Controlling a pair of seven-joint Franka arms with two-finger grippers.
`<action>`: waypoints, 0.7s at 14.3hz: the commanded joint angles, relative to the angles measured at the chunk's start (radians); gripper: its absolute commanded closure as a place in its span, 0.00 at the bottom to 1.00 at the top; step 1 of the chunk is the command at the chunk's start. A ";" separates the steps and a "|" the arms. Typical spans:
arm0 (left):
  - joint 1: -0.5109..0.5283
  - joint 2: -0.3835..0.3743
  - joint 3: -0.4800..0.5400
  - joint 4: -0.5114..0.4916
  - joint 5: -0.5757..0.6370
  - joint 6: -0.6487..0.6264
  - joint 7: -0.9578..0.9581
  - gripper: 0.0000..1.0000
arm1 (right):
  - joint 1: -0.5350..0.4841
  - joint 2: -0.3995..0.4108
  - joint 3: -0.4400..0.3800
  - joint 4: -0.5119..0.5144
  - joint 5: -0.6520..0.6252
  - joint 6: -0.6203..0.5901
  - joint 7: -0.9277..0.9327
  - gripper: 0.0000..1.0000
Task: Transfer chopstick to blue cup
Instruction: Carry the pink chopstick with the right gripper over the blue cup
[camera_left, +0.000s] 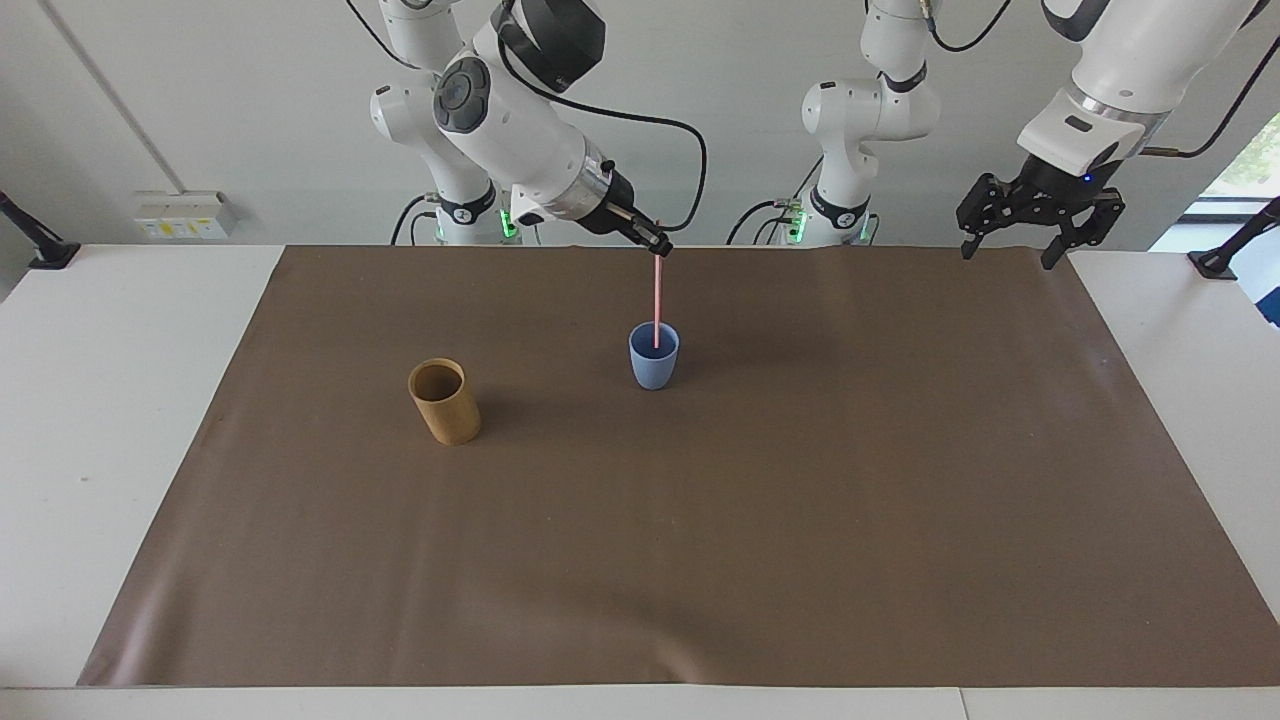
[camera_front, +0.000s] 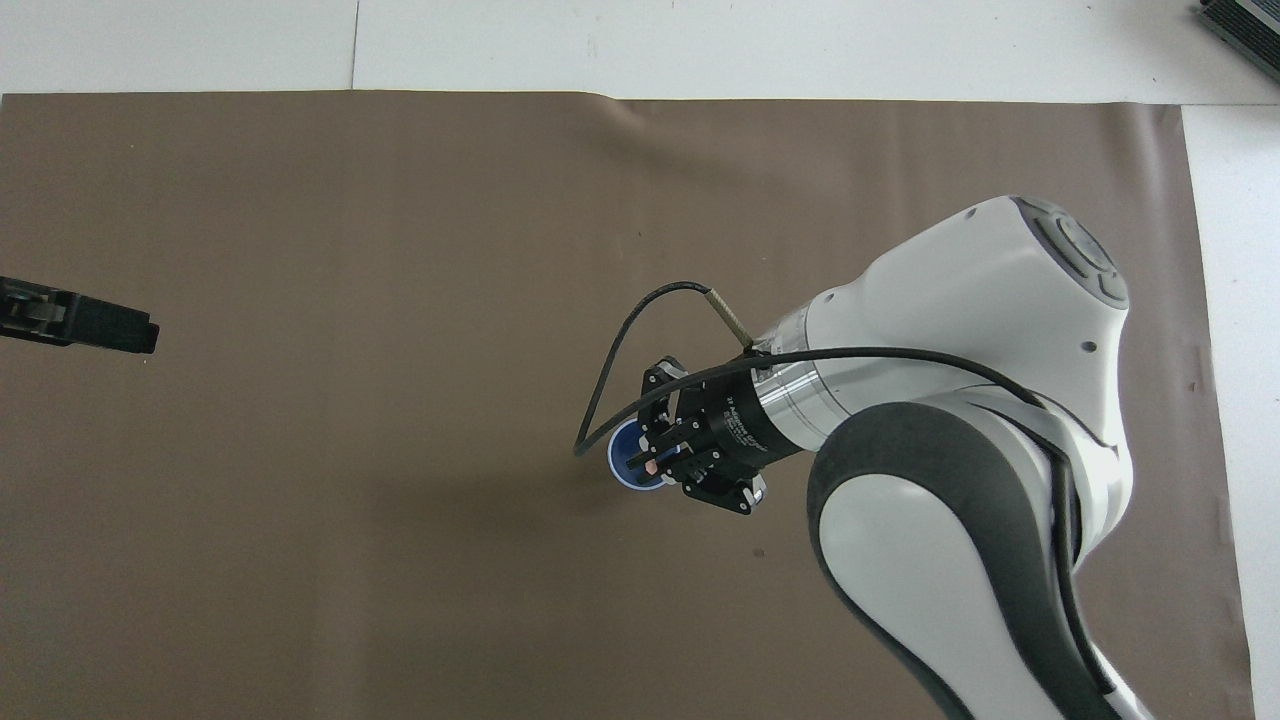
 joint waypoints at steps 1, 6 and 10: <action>0.010 0.004 -0.010 0.022 0.018 -0.024 -0.007 0.00 | 0.010 -0.001 0.002 -0.048 0.031 0.056 0.014 1.00; 0.010 0.006 -0.010 0.022 0.018 -0.024 -0.007 0.00 | 0.004 0.013 0.002 -0.091 0.031 0.110 -0.047 0.86; 0.010 0.004 -0.010 0.022 0.018 -0.024 -0.007 0.00 | 0.019 0.034 0.002 -0.072 0.019 0.118 -0.053 0.00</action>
